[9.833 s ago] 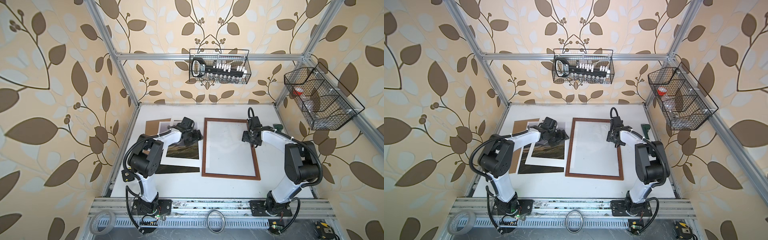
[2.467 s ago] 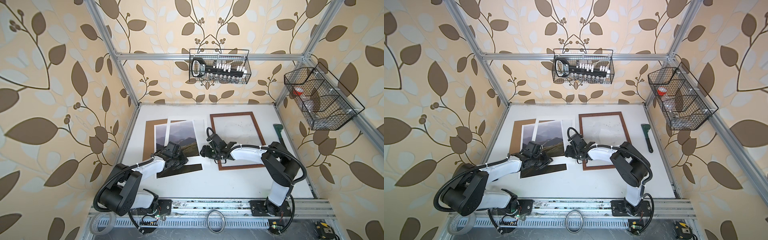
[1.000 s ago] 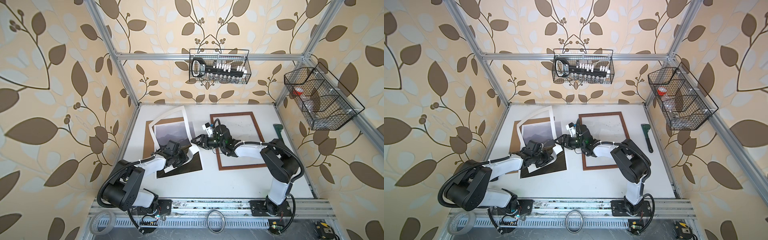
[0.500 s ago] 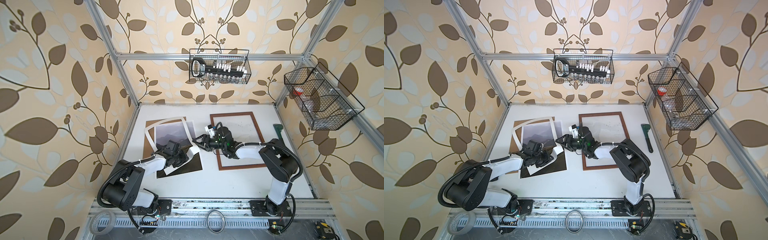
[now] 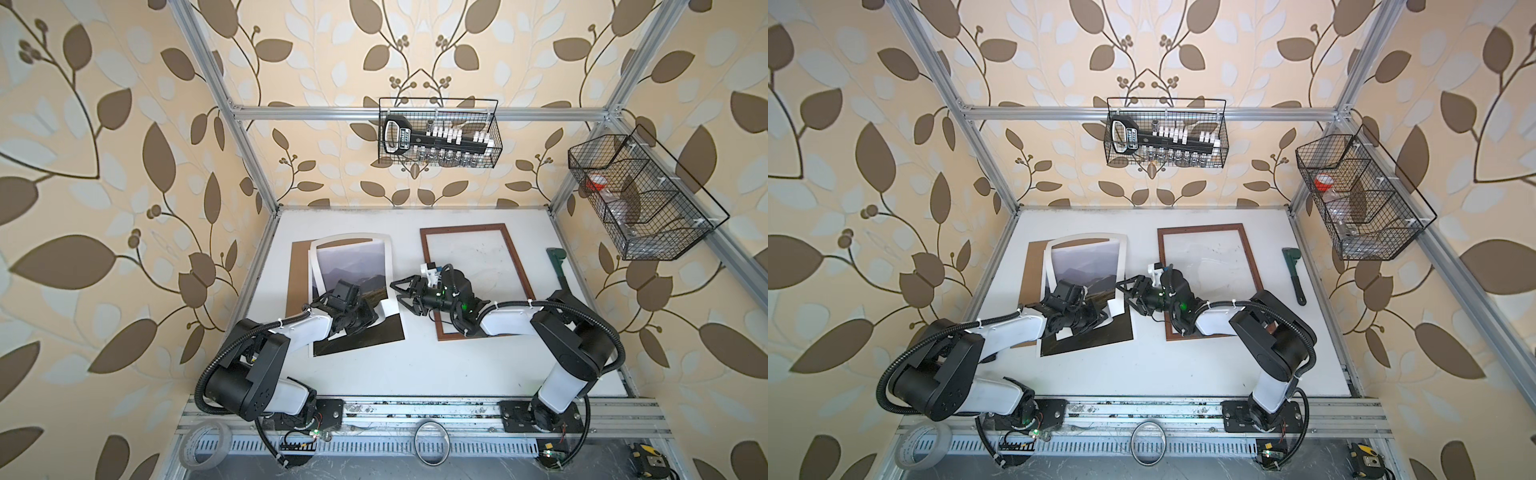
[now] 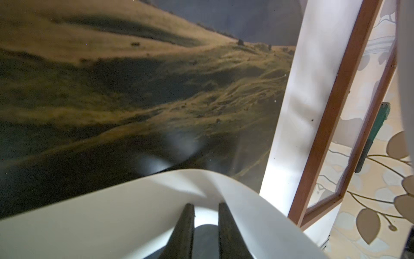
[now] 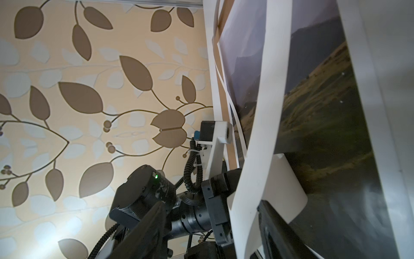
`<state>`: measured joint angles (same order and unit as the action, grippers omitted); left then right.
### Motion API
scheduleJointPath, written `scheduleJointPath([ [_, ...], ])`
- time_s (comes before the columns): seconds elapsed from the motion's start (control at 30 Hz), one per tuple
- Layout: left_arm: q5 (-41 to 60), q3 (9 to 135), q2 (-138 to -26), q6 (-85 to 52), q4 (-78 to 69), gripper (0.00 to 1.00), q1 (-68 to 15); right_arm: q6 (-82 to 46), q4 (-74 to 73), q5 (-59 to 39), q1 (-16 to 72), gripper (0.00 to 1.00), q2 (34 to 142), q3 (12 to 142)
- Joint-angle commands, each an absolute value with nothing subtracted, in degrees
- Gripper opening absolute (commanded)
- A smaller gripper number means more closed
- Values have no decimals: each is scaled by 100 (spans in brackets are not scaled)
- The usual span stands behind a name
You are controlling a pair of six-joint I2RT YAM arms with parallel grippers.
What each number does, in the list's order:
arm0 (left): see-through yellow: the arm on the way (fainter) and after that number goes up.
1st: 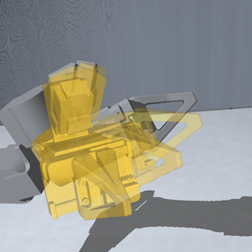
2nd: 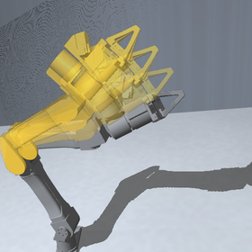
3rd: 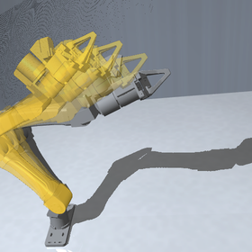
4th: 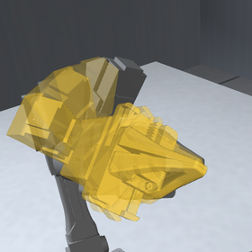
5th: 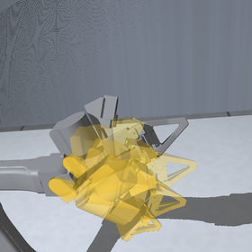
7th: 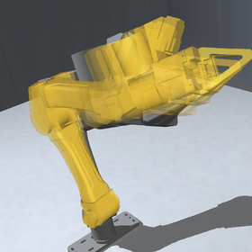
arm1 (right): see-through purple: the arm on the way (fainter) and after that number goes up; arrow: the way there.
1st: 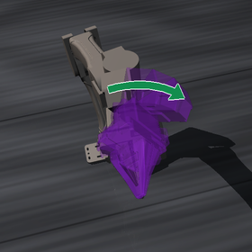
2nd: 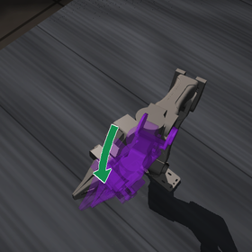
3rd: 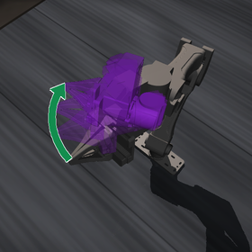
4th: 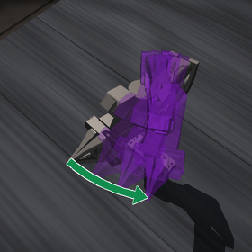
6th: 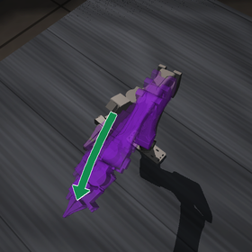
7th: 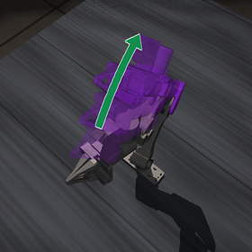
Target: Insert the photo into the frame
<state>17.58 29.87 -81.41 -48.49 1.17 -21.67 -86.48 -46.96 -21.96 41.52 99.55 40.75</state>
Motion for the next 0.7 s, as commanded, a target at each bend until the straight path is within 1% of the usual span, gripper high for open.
scheduleJointPath([
  [0.0, 1178, 2577, -8601, -4756, 1431, 23, -2127, -9609, -5334, -1882, 4310, 67, 10063, 3829],
  [0.17, 1184, 2571, -8587, -4747, 1450, 22, -2127, -9860, -5023, -1579, 4425, 67, 9922, 3596],
  [0.27, 1178, 2551, -8552, -4747, 1450, 22, -2128, -9566, -5037, -1599, 4373, 66, 9931, 3674],
  [0.5, 1187, 2552, -8526, -4743, 1461, 23, -2127, -7451, -3046, -2331, 3780, 67, 10190, 4798],
  [0.67, 1188, 2558, -8523, -4741, 1468, 22, -2127, -5905, -1771, -3229, 3464, 66, 10864, 5841],
])
